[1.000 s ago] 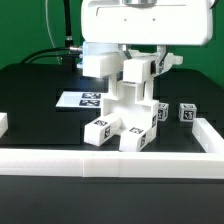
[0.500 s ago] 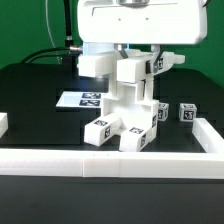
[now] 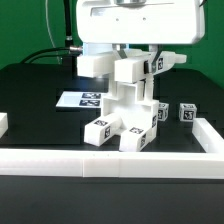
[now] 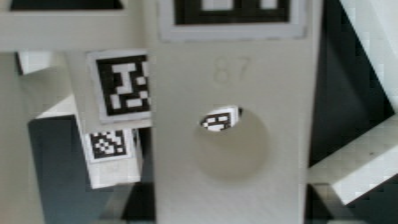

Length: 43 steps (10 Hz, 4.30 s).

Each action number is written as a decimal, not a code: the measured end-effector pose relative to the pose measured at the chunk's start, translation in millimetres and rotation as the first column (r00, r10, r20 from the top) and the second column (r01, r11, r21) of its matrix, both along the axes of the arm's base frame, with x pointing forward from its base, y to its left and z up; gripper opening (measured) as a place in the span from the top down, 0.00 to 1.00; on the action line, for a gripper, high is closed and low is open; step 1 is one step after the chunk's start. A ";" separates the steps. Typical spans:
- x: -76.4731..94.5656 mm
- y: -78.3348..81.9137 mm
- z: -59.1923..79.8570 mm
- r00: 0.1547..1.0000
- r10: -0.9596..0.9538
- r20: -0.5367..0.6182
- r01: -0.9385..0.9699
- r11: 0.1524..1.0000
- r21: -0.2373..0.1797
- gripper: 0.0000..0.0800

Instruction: Assemble chair

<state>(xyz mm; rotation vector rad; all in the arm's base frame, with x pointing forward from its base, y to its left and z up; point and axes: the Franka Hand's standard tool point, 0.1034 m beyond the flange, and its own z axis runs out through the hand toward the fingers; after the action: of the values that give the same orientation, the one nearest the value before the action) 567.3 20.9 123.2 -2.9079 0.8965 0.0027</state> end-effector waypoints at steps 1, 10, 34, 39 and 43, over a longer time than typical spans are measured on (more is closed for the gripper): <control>0.5 3.5 0.0 1.000 -0.002 0.000 0.002 1.000 0.001 0.64; -5.3 9.0 -19.3 0.999 0.033 -0.014 -0.033 0.999 -0.010 0.64; -5.5 -5.4 -24.2 0.994 0.082 -0.072 -0.082 0.997 -0.001 0.19; -19.0 8.0 10.5 0.995 0.060 -0.083 -0.058 0.998 0.031 0.19; -24.5 7.6 7.1 0.977 0.202 -0.069 -0.200 0.979 0.030 0.19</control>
Offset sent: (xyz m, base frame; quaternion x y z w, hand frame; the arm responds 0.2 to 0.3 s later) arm 0.0010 0.0034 -0.0030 0.0020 -0.0024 0.0090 1.0000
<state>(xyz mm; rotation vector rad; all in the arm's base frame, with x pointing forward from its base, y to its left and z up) 542.7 28.6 130.3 -2.9799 0.6026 0.1323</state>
